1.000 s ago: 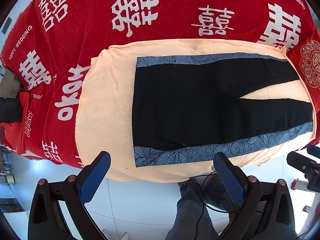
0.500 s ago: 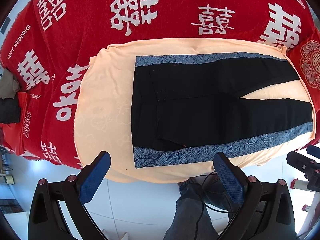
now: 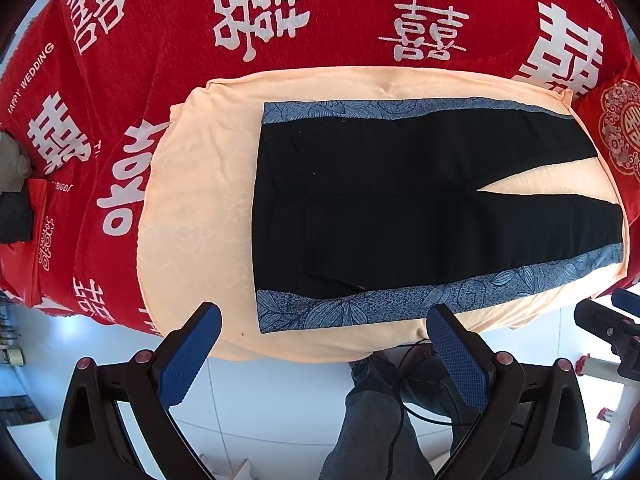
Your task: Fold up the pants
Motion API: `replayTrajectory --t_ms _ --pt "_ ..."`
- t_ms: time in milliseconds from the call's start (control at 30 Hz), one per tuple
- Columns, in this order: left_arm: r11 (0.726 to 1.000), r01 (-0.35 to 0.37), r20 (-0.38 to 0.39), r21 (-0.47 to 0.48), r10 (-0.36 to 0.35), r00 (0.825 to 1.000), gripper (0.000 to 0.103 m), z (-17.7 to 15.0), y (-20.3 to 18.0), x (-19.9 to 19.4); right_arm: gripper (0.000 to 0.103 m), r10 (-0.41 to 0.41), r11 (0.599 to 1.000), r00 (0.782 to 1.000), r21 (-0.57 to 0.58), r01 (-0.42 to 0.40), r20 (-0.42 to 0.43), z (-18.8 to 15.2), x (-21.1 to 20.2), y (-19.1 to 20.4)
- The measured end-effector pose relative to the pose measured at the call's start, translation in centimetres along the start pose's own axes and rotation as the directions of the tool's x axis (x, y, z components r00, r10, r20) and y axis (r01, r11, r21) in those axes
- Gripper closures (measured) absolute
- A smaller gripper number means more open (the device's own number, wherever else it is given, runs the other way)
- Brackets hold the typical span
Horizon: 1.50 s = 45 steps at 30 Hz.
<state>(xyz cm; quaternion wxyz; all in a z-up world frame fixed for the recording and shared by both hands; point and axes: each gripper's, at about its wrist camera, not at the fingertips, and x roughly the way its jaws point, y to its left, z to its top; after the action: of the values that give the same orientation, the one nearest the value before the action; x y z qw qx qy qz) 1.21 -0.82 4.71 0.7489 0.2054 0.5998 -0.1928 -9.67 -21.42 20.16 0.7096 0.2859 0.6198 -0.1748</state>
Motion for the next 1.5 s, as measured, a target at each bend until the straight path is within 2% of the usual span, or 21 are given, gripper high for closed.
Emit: replayTrajectory --t_ms 400,667,767,867,900,967,1067,1133,1200,1300,1400,1500 --pt "0.999 0.039 -0.038 -0.033 -0.041 0.998 0.0 -0.8 -0.8 1.8 0.0 0.034 0.999 0.999 -0.034 -0.034 -0.002 0.8 0.6 -0.1" --pt "0.995 0.058 -0.095 -0.084 -0.066 0.993 0.0 -1.5 -1.2 5.7 0.0 0.091 0.995 0.995 -0.036 -0.092 -0.041 1.3 4.1 -0.5" --pt "0.991 0.071 -0.106 -0.11 -0.083 0.991 0.0 -1.9 -1.0 7.4 0.0 0.146 0.988 0.988 -0.033 -0.148 -0.052 1.4 5.6 -0.7" --pt "0.981 0.108 -0.075 -0.161 -0.122 0.99 0.0 -2.7 -0.2 9.0 0.0 0.259 0.965 0.964 -0.019 -0.261 -0.061 1.4 7.7 -1.3" --pt "0.976 0.126 -0.063 -0.18 -0.139 0.988 0.0 -3.0 0.2 9.6 0.0 0.307 0.951 0.948 -0.004 -0.308 -0.08 1.3 8.7 -1.6" --pt "0.953 0.192 -0.03 -0.234 -0.205 0.978 0.0 -3.8 1.2 11.0 0.0 0.425 0.905 0.9 0.038 -0.423 -0.101 0.9 10.7 -2.3" --pt "0.891 0.303 0.01 -0.337 -0.318 0.948 0.0 -5.7 2.9 13.6 0.001 0.563 0.826 0.819 0.121 -0.551 -0.116 -0.1 14.1 -3.7" --pt "0.847 0.355 0.016 -0.396 -0.38 0.925 0.0 -7.0 3.7 15.5 0.012 0.635 0.768 0.765 0.187 -0.612 -0.104 -0.8 16.3 -4.9" --pt "0.813 0.385 0.018 -0.437 -0.42 0.907 0.0 -7.9 4.3 17.6 0.02 0.67 0.732 0.737 0.24 -0.638 -0.085 -1.6 18.8 -6.2" --pt "0.798 0.39 0.007 -0.46 -0.436 0.9 0.0 -8.4 4.3 19.8 0.021 0.713 0.676 0.7 0.323 -0.663 -0.055 -2.5 22.4 -8.2" --pt "0.787 0.407 0.006 -0.463 -0.456 0.89 0.0 -8.4 4.1 21.1 0.021 0.742 0.631 0.67 0.356 -0.689 -0.018 -2.6 24.5 -9.7" --pt "0.766 0.436 0.012 -0.473 -0.489 0.872 0.0 -8.4 4.2 21.9 0.021 0.806 0.519 0.589 0.41 -0.75 0.058 -2.7 25.2 -11.1"
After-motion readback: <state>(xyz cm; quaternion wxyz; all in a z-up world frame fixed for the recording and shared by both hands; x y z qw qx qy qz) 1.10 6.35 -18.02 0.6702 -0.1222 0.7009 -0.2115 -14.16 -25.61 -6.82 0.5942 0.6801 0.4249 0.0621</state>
